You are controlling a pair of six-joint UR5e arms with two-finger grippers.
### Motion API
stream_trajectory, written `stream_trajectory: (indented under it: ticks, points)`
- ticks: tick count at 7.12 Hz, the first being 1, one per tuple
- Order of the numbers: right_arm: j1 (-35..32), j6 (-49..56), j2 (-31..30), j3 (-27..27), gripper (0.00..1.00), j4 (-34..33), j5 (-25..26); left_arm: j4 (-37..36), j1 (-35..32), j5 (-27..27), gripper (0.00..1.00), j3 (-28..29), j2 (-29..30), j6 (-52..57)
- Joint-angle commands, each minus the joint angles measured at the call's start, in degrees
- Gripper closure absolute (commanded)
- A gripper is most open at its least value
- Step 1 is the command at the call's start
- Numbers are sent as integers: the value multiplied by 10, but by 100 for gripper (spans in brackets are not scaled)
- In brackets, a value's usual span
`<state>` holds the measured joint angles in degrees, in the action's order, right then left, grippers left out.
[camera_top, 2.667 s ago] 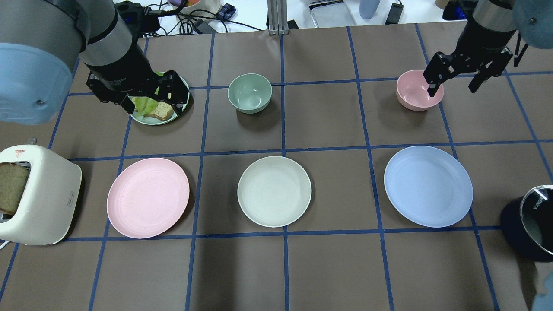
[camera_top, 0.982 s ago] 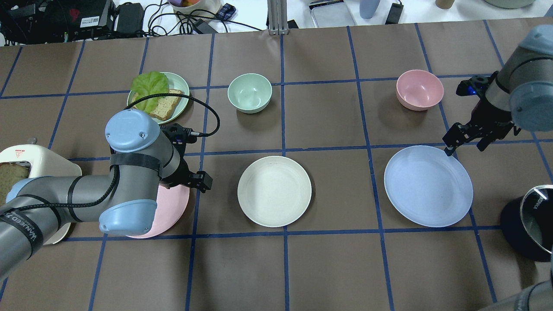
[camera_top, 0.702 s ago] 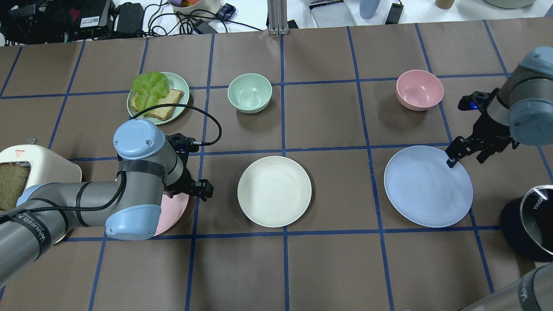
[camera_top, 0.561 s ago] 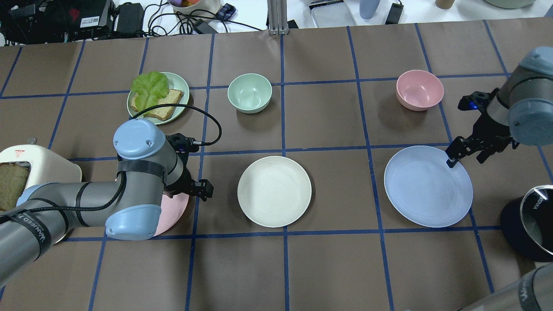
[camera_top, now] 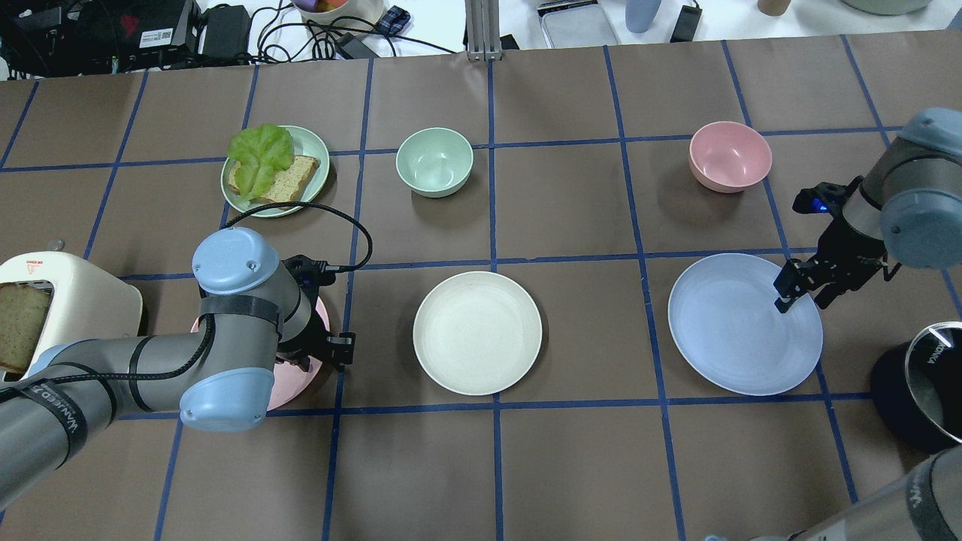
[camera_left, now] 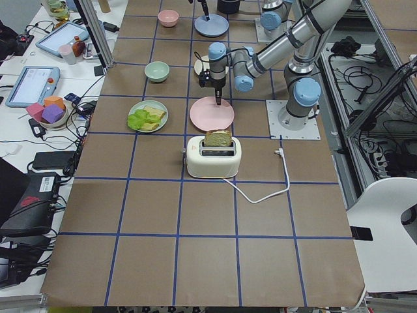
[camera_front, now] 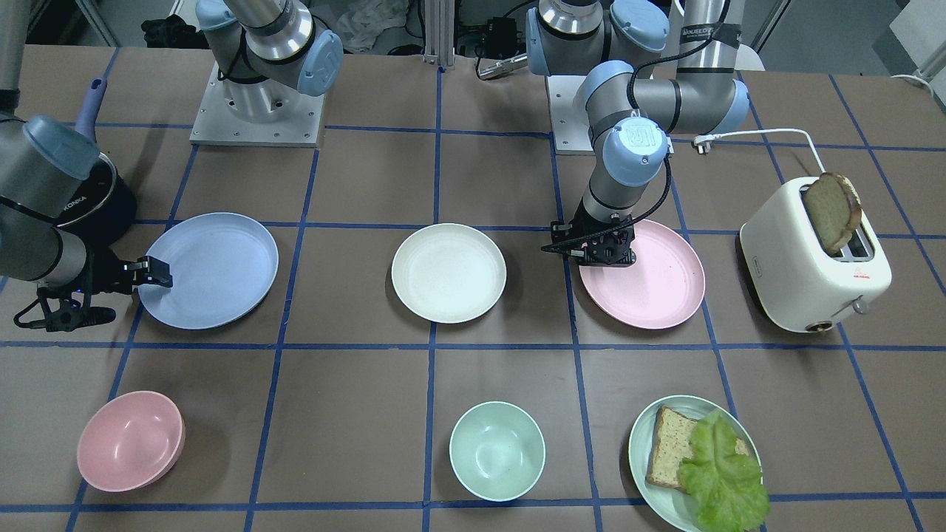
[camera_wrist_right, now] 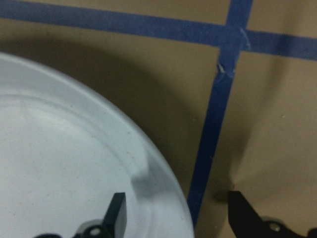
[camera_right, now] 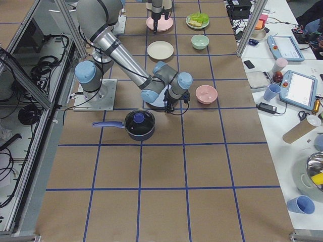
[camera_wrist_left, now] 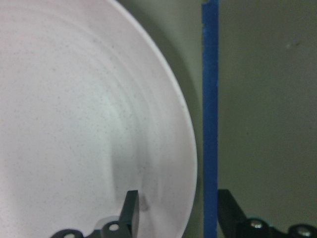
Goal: Stack three plates with pink and blue
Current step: 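Grasp pink plate rim with left gripper while right gripper grasps light blue plate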
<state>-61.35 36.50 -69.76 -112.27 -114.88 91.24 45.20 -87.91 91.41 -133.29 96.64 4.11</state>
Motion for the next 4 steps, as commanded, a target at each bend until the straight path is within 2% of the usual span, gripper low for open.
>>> stream_trajectory:
  ticks: [1,2,3,4]
  points:
    - [0,-1,1,0,92,0,0,0,-3,0,58,0,0,1]
    - [0,-2,1,0,100,1,1,0,-3,0,82,0,0,3]
    - [0,-2,0,1,100,1,0,-14,-3,0,95,1,-2,6]
    - [0,-2,0,4,100,9,-1,-16,-9,-1,100,1,-9,2]
